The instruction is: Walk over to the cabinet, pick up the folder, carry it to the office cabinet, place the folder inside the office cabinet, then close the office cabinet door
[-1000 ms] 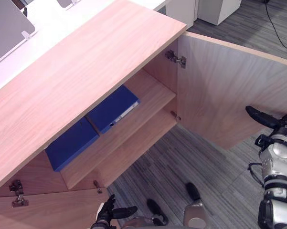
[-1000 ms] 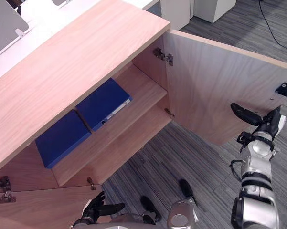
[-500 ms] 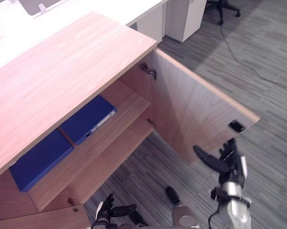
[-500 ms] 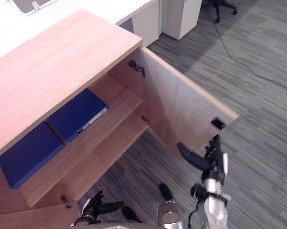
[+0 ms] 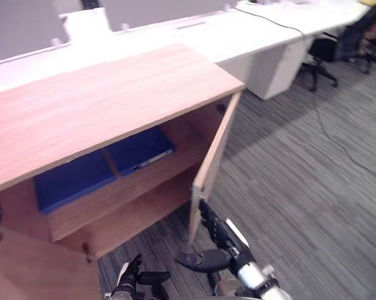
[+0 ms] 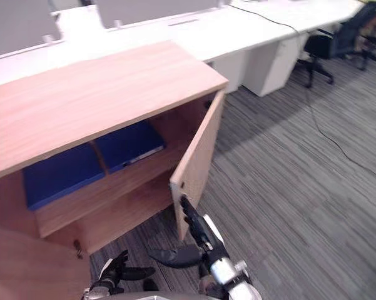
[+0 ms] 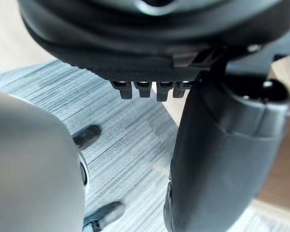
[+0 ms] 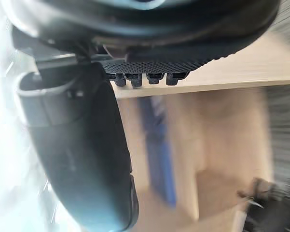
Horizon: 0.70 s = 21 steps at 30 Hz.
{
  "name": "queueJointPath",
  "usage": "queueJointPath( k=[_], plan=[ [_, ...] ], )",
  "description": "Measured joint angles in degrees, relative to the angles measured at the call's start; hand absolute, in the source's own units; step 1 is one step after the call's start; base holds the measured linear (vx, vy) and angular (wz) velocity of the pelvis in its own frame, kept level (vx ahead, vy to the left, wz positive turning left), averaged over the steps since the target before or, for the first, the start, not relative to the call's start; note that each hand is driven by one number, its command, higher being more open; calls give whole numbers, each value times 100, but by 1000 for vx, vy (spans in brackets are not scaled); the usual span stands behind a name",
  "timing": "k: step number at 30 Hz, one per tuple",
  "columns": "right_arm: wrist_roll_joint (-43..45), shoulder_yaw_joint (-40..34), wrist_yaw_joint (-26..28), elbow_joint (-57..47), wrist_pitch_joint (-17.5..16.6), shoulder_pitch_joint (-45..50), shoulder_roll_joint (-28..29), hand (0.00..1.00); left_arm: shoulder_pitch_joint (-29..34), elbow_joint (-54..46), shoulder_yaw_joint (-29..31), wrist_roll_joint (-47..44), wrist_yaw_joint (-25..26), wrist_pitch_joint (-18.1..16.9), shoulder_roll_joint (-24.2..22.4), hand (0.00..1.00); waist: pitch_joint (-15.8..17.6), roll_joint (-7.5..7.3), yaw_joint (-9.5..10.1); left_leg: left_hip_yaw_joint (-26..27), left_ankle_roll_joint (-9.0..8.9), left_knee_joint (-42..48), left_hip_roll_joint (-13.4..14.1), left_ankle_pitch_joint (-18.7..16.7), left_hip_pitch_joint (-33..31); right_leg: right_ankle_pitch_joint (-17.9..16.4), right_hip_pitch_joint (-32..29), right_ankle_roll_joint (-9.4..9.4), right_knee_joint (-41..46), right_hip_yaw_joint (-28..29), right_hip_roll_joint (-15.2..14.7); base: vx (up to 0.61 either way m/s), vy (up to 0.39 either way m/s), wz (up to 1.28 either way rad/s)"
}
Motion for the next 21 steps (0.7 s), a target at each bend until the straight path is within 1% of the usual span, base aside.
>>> queueJointPath(
  k=[1,2,3,4,5,6,7,9,10,12,14,15,18,19,21],
  plan=[
    [-70,-73,-42,127,-18,-191,82,100,-14,-10,5,-5,1,0,3,100,-7,-16,47,-87,19,0,-19,20,-49,-7,9,10,-20,-85,-21,-54,25,82],
    [-164,-244,-166,505,-52,-581,236,100,-29,-47,20,-7,7,0,1,100,-12,-27,135,-283,84,0,-74,65,-154,-14,35,18,-70,-235,-34,-53,37,86],
    [-290,-451,-358,890,-100,-937,353,100,-49,-69,35,-10,15,1,-10,100,-11,-26,209,-452,110,0,-114,95,-247,-24,63,33,-121,-382,-78,-35,36,86],
    [-347,-556,-452,1074,-113,-1124,398,100,-49,-81,73,-15,19,0,-20,100,-10,-25,221,-552,120,0,-125,110,-294,-30,78,42,-143,-448,-101,-23,58,84],
    [-394,-776,-662,1415,-126,-1479,465,100,-48,-89,111,-63,42,3,-26,100,-3,-14,235,-722,170,0,-200,152,-376,-51,102,72,-160,-584,-146,-12,80,77],
    [-436,-1018,-919,1814,-134,-1840,528,100,-50,-102,127,-139,51,10,-34,100,0,-14,284,-868,185,0,-249,163,-441,-60,111,84,-170,-689,-194,-4,85,73],
    [-467,-1161,-1054,2058,-133,-2035,559,100,-51,-127,131,-159,61,12,-38,100,5,-8,323,-914,188,0,-279,165,-469,-63,122,89,-181,-728,-215,9,87,64],
    [-470,-1760,-1494,2976,-141,-2736,579,100,-35,-293,220,-275,77,12,-70,100,69,28,523,-1061,191,0,-390,166,-516,-75,208,106,-250,-809,-289,25,89,52],
    [-467,-1879,-1591,3168,-160,-2889,580,100,-29,-319,274,-313,104,8,-81,100,95,35,546,-1115,192,0,-418,165,-522,-76,231,105,-258,-841,-310,34,85,49],
    [-106,-2314,-1842,3975,-163,-3436,582,100,-27,-390,356,-428,209,22,-59,100,172,47,634,-1285,194,1,-517,164,-588,-95,284,85,-278,-966,-375,50,64,54],
    [167,-2532,-2008,4172,-175,-3560,577,100,-15,-493,376,-519,258,19,-35,100,277,68,708,-1434,194,1,-567,164,-619,-158,359,65,-298,-1086,-394,82,31,57],
    [412,-2663,-2206,4147,-377,-3390,643,100,26,-491,507,-608,278,26,-23,100,292,63,683,-1604,194,1,-625,164,-677,-200,387,49,-311,-1234,-425,126,16,60],
    [575,-2788,-2228,4149,-471,-3190,635,100,141,-502,601,-694,315,57,35,100,313,77,651,-1904,196,2,-735,164,-689,-282,493,59,-314,-1476,-489,120,1,50],
    [641,-2835,-2262,4147,-562,-3051,638,100,194,-554,661,-795,356,51,34,100,356,67,650,-2075,197,1,-794,163,-683,-354,583,69,-314,-1654,-518,122,-19,60],
    [645,-2859,-2267,4152,-609,-2925,616,100,268,-679,757,-816,402,52,-18,100,377,72,655,-2234,197,1,-846,163,-705,-403,629,68,-310,-1808,-528,81,-30,57]
  ],
)
